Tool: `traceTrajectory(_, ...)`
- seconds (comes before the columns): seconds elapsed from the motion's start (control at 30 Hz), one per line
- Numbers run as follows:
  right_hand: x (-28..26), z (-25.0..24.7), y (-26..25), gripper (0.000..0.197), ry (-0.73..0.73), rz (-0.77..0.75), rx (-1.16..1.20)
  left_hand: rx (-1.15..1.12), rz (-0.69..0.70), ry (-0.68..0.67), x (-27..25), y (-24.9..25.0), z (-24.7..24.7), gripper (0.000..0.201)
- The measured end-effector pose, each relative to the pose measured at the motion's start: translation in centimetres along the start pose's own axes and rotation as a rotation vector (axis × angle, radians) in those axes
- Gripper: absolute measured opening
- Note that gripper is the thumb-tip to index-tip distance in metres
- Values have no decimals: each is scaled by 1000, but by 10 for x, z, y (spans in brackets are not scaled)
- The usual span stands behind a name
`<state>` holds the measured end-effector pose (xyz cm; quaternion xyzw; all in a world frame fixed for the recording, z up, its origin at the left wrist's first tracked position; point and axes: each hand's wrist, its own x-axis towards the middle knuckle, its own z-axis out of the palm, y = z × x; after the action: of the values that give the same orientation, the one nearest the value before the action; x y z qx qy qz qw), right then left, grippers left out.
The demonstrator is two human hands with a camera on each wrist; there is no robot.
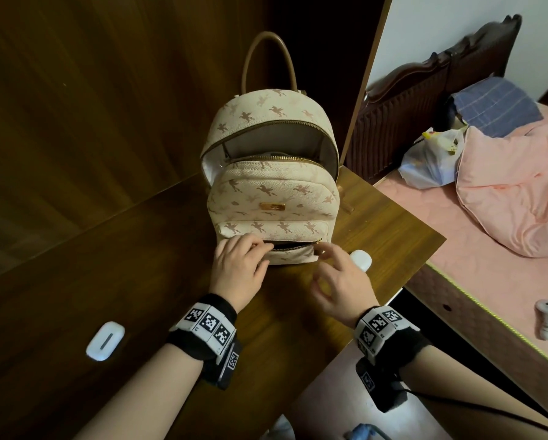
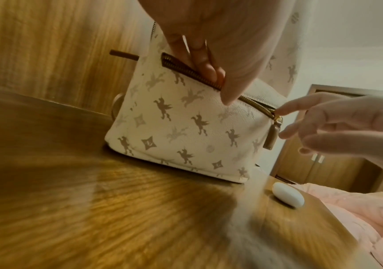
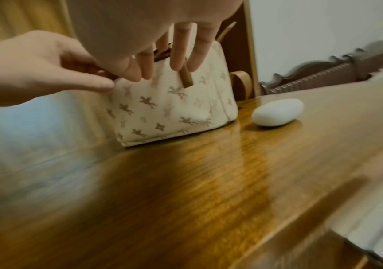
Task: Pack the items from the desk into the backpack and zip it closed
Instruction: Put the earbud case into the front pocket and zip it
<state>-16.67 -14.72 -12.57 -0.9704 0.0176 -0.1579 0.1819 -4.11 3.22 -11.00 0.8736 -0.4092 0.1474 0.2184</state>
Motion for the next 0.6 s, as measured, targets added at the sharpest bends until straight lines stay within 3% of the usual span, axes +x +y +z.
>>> traceTrajectory(0.13, -5, -5, 20, 17, 91, 210, -41, 101, -16, 19, -7, 0, 1, 31)
traceTrajectory(0.27, -5, -5, 36, 7, 77, 383, -77, 168, -33, 75, -11, -8, -2, 28)
traceTrajectory(0.43, 1, -2, 44, 26, -68, 632, -107, 212, -49, 78, -9, -10, -1, 23)
traceTrajectory(0.6, 5, 0, 54, 45, -220, 760, -95, 173, -107, 9, -9, -6, 1, 22)
